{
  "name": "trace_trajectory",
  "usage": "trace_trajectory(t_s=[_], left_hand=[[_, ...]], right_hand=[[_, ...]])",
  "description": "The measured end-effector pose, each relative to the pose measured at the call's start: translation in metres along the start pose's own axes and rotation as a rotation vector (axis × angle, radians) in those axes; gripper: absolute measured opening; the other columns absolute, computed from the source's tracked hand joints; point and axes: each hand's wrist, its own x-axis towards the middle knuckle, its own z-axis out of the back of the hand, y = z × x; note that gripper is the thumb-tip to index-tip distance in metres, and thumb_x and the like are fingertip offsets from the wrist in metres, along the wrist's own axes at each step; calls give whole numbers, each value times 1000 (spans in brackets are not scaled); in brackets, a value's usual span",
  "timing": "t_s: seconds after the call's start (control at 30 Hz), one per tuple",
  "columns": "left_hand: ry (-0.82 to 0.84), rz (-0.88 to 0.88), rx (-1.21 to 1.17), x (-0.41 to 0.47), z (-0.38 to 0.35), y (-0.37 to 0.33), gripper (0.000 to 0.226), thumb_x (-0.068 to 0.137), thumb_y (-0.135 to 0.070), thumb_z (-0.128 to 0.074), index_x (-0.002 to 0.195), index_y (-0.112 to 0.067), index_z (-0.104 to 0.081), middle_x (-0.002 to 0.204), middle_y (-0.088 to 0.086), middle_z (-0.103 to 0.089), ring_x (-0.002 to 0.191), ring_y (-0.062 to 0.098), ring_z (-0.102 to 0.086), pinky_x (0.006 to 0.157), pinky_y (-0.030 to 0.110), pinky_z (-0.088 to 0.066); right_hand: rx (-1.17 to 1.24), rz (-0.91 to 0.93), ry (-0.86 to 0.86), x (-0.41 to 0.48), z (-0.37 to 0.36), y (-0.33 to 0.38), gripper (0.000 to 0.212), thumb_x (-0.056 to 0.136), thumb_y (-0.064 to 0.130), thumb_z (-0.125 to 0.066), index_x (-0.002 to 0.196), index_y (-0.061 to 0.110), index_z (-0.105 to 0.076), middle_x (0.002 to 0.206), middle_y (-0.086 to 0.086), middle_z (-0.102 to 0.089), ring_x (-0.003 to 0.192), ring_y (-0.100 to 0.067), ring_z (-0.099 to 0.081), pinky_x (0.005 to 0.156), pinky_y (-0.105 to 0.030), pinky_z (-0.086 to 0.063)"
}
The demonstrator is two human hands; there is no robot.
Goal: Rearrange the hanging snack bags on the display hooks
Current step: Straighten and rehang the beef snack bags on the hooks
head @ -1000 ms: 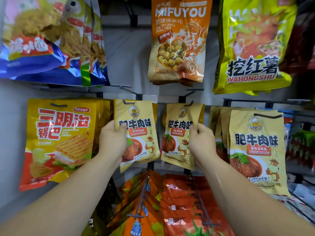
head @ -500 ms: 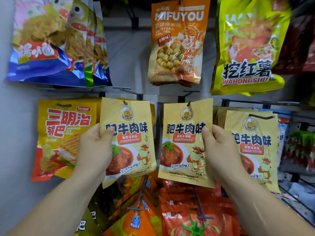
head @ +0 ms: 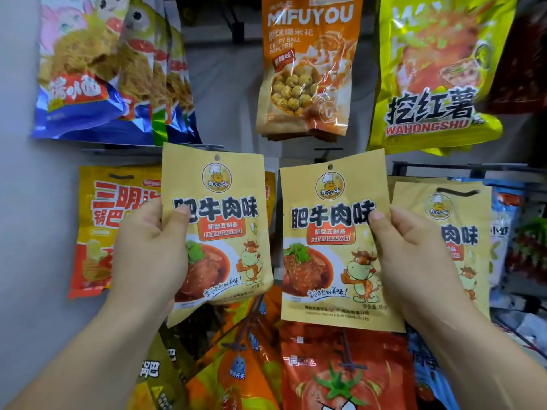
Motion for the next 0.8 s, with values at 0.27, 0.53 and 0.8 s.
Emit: trace_trajectory(t_s=[0.27, 0.53, 0.8], left_hand=[[185, 65, -51, -46, -44, 4, 26, 108, -17, -51, 101, -24, -75, 87, -6, -81, 79, 13, -79, 67, 34, -61], [274, 118, -130, -75, -89, -3, 27, 108, -21, -51, 100, -28, -76, 92, -7, -82, 85, 10, -78, 77, 36, -56], [291, 95, -183, -85, -105, -4, 30, 108, -12, -50, 96, -22, -75, 84, -14, -80, 77, -2, -74, 57, 8, -52]], right_hand=[[79, -156, -17, -24, 56, -26, 36, 108, 33, -50, 93, 3, -62, 90, -39, -62, 67, -30, -56, 61, -48, -49], [109, -166, -188, -29, 120, -37, 46, 107, 35, -53, 89, -6, -63, 84, -38, -64, 62, -28, -58, 61, -43, -47], [210, -194, -252, -17, 137, -40, 44, 108, 32, -53, 80, -2, -61, 74, -18, -55, 63, -26, -51, 46, -26, -48]])
